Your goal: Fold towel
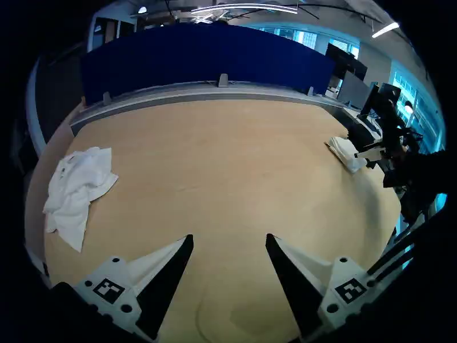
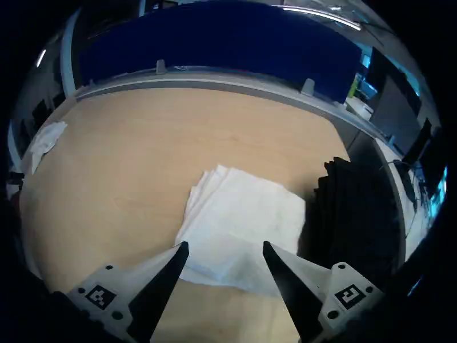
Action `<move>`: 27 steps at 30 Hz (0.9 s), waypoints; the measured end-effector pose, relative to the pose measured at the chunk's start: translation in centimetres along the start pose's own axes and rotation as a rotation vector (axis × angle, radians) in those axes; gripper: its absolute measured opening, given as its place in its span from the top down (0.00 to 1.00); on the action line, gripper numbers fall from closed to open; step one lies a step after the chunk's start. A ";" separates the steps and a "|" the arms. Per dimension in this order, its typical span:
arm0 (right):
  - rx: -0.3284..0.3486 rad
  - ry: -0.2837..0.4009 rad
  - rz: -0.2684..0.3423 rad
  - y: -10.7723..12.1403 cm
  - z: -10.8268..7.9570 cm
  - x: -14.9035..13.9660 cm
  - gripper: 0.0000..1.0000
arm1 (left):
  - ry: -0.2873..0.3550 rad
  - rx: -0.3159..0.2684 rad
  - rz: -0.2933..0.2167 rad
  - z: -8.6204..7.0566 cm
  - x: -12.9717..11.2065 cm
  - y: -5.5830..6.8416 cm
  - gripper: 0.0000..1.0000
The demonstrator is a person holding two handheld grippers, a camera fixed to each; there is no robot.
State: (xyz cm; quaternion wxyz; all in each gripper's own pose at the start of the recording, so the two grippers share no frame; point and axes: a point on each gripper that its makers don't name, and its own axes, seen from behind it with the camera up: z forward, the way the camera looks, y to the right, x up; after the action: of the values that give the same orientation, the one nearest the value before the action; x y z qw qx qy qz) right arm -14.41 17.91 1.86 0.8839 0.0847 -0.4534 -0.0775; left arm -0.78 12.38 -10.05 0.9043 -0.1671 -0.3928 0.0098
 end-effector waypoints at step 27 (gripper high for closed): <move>0.003 -0.046 0.026 0.4 2.3 -3.7 0.00 | -0.014 -0.001 0.011 0.6 -0.2 0.4 0.06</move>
State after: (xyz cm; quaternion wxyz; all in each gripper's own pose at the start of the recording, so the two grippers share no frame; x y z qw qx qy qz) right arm -18.39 18.93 0.38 0.8740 0.0783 -0.4749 -0.0673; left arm -1.32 12.93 -9.97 0.9014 -0.1697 -0.3981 0.0155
